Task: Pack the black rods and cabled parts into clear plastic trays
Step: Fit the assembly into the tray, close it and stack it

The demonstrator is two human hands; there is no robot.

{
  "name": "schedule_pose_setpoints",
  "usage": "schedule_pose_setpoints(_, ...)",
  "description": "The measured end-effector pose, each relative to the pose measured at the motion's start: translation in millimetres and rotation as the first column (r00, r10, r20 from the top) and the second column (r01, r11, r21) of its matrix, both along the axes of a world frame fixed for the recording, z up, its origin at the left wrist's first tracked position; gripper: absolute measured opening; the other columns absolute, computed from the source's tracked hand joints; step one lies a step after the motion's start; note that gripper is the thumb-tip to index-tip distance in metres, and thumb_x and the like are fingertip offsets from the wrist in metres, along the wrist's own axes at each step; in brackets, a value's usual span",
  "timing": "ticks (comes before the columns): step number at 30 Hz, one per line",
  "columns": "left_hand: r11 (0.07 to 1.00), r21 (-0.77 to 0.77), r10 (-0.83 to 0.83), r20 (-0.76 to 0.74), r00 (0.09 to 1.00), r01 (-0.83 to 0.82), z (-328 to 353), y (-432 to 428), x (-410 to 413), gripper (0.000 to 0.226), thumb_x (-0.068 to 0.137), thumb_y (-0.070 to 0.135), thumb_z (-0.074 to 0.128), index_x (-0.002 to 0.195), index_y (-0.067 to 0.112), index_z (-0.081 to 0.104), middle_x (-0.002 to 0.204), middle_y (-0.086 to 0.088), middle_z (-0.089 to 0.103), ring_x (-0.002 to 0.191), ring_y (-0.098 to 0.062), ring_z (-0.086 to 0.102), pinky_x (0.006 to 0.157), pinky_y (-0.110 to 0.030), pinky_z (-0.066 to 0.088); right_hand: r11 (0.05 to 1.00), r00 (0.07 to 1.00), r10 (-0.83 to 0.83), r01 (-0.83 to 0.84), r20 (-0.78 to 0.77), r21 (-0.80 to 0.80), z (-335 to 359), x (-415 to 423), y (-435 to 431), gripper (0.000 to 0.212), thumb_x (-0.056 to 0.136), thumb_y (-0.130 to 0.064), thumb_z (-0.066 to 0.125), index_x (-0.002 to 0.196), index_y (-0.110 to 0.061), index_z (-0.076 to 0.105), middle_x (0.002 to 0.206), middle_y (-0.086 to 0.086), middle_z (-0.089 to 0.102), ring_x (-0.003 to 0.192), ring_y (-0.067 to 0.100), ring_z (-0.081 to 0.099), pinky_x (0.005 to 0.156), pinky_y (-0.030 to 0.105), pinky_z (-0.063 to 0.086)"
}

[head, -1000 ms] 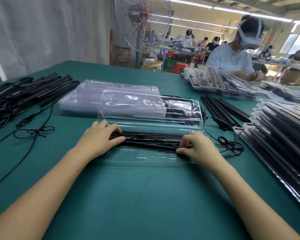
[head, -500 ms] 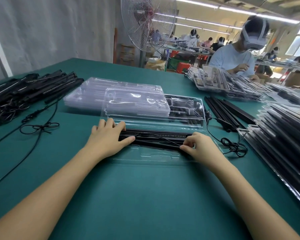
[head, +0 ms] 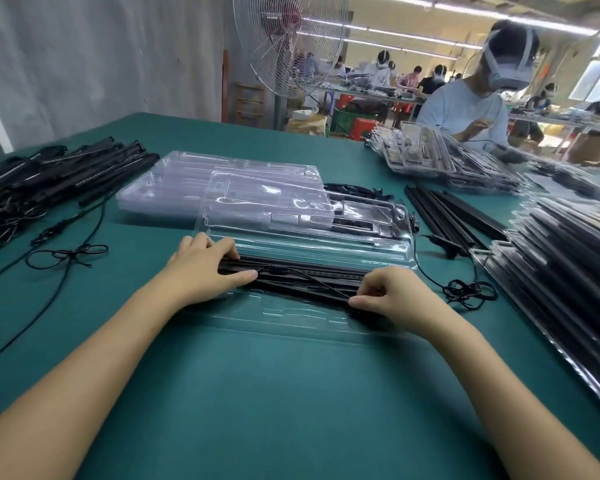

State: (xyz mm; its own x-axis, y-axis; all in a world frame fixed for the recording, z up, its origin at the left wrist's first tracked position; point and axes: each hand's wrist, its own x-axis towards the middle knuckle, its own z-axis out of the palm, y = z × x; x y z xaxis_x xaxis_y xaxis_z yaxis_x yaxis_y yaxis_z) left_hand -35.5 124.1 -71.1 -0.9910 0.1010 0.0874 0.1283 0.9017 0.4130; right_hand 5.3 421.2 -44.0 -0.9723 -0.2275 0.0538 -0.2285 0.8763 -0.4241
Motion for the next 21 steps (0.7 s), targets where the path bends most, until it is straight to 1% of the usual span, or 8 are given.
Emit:
schedule_pose_setpoints(4, 0.999, 0.042, 0.01, 0.017, 1.0, -0.011, 2, 2, 2, 0.037, 0.075, 0.065, 0.059, 0.097, 0.038, 0.049, 0.105, 0.004, 0.04, 0.106, -0.013, 0.027, 0.093, -0.035, 0.032, 0.998, 0.996, -0.031, 0.035, -0.086, 0.05, 1, 3, -8, 0.025, 0.084, -0.029, 0.068, 0.064, -0.025, 0.053, 0.066, -0.012, 0.054, 0.067, 0.008, 0.051, 0.066, 0.029, 0.046)
schedule_pose_setpoints(7, 0.997, 0.081, -0.002, 0.03, 1.0, -0.001, 3, 3, 3, 0.037, 0.076, 0.061, 0.063, 0.098, 0.035, 0.05, 0.106, 0.003, 0.041, 0.106, -0.014, 0.027, 0.091, -0.032, 0.031, 0.996, 0.975, -0.093, 0.09, -0.2, -0.024, 6, 4, -5, 0.023, 0.087, -0.026, 0.064, 0.068, -0.022, 0.053, 0.07, -0.01, 0.053, 0.07, 0.012, 0.051, 0.069, 0.032, 0.047)
schedule_pose_setpoints(9, 0.994, 0.107, -0.005, 0.043, 0.999, 0.0, 4, 3, 4, 0.036, 0.075, 0.059, 0.065, 0.098, 0.035, 0.051, 0.104, 0.003, 0.041, 0.106, -0.013, 0.026, 0.089, -0.03, 0.029, 0.993, 0.955, -0.119, 0.112, -0.273, -0.043, 9, 3, -4, 0.018, 0.09, -0.026, 0.061, 0.074, -0.018, 0.056, 0.078, -0.006, 0.054, 0.075, 0.016, 0.052, 0.07, 0.034, 0.047)
schedule_pose_setpoints(10, 0.994, 0.114, -0.004, 0.048, 0.999, -0.002, 4, 4, 3, 0.036, 0.075, 0.058, 0.066, 0.098, 0.035, 0.051, 0.103, 0.003, 0.04, 0.106, -0.013, 0.026, 0.089, -0.03, 0.029, 0.992, 0.942, -0.125, 0.122, -0.312, -0.028, 9, 4, -5, 0.017, 0.091, -0.026, 0.058, 0.077, -0.015, 0.056, 0.082, -0.005, 0.053, 0.076, 0.018, 0.052, 0.069, 0.035, 0.047)
schedule_pose_setpoints(12, 0.993, 0.12, -0.005, 0.052, 0.999, -0.001, 4, 3, 3, 0.035, 0.075, 0.058, 0.066, 0.097, 0.035, 0.051, 0.101, 0.005, 0.039, 0.105, -0.013, 0.026, 0.089, -0.029, 0.029, 0.987, 0.894, -0.13, 0.16, -0.43, 0.034, 7, 4, -9, 0.02, 0.094, -0.026, 0.054, 0.083, -0.01, 0.054, 0.085, -0.003, 0.05, 0.07, 0.023, 0.051, 0.059, 0.033, 0.043)
schedule_pose_setpoints(15, 0.991, 0.131, -0.014, 0.053, 0.998, 0.006, 2, 2, 4, 0.034, 0.075, 0.059, 0.065, 0.096, 0.037, 0.05, 0.099, 0.006, 0.038, 0.105, -0.013, 0.025, 0.087, -0.03, 0.028, 0.98, 0.757, -0.096, 0.185, -0.646, 0.071, 7, 8, -15, 0.022, 0.093, -0.021, 0.056, 0.082, -0.002, 0.056, 0.083, 0.007, 0.052, 0.052, 0.026, 0.042, 0.046, 0.027, 0.032)
schedule_pose_setpoints(18, 0.992, 0.126, -0.027, 0.061, 0.998, 0.019, 3, 2, 6, 0.033, 0.076, 0.058, 0.064, 0.096, 0.038, 0.048, 0.099, 0.007, 0.037, 0.104, -0.012, 0.024, 0.088, -0.03, 0.028, 0.99, 0.641, -0.094, 0.143, -0.761, -0.002, 10, 13, -23, 0.019, 0.089, -0.011, 0.063, 0.076, 0.003, 0.058, 0.076, 0.012, 0.054, 0.045, 0.024, 0.04, 0.038, 0.024, 0.031)
schedule_pose_setpoints(21, 0.989, 0.139, -0.061, 0.1, 0.993, 0.047, 6, -2, 6, 0.023, 0.083, 0.05, 0.061, 0.099, 0.039, 0.049, 0.099, 0.009, 0.036, 0.106, -0.012, 0.023, 0.092, -0.029, 0.027, 0.989, 0.608, -0.15, 0.077, -0.78, -0.13, 8, 15, -32, 0.016, 0.088, -0.007, 0.063, 0.077, 0.003, 0.058, 0.076, 0.013, 0.054, 0.047, 0.027, 0.047, 0.036, 0.03, 0.037)
